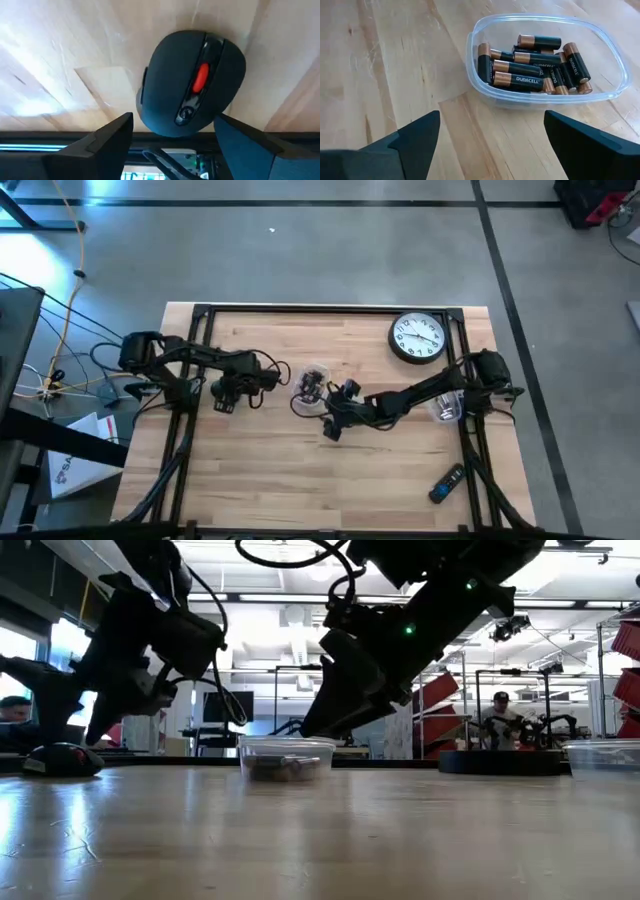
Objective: Insert battery
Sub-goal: Insert the brown battery into the mouse's battery compartment
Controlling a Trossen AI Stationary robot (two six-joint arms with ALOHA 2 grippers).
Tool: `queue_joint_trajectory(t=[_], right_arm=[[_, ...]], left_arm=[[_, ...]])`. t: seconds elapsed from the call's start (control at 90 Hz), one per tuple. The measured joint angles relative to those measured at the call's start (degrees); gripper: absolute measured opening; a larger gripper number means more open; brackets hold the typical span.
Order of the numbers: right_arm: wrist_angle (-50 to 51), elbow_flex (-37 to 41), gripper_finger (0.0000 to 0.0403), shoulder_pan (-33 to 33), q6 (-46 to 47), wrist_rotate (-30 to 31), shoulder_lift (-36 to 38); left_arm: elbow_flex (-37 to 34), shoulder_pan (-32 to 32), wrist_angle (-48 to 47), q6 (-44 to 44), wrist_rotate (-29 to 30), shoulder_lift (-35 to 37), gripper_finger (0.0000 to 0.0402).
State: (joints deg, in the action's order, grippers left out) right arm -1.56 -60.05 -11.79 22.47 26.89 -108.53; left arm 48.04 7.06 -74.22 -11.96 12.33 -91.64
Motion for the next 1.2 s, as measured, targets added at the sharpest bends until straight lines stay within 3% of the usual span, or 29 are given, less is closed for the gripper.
queue_joint_trajectory(t=[0.267,0.456,0.744,0.833,1.044,1.2], right_arm=[[0.0,0.0,0.0327,0.0,0.0,0.0,0.0],[0.0,0.0,0.0327,0.1,0.3,0.0,0.0],[-1.3,0.0,0.0327,0.2,1.1,-0.4,-2.5],[-3.0,0.0,0.0327,0.2,1.5,-1.3,-3.6],[-3.4,0.0,0.0327,0.1,1.2,0.2,-3.8],[-3.4,0.0,0.0327,0.1,1.1,-0.4,-3.7]], left_arm=[[2.7,0.0,-4.3,3.4,-0.8,0.0,0.0263],[3.3,0.0,-4.9,-1.4,-1.7,0.0,0.0261],[4.6,-1.2,-6.8,0.2,-1.4,0.0,0.0244],[4.6,-1.5,-8.3,-1.0,-2.7,-0.4,0.0221],[4.5,-1.9,-6.6,-1.1,-2.1,-1.9,0.0116],[4.5,-2.2,-4.6,-2.0,-1.1,-1.9,0.0123]])
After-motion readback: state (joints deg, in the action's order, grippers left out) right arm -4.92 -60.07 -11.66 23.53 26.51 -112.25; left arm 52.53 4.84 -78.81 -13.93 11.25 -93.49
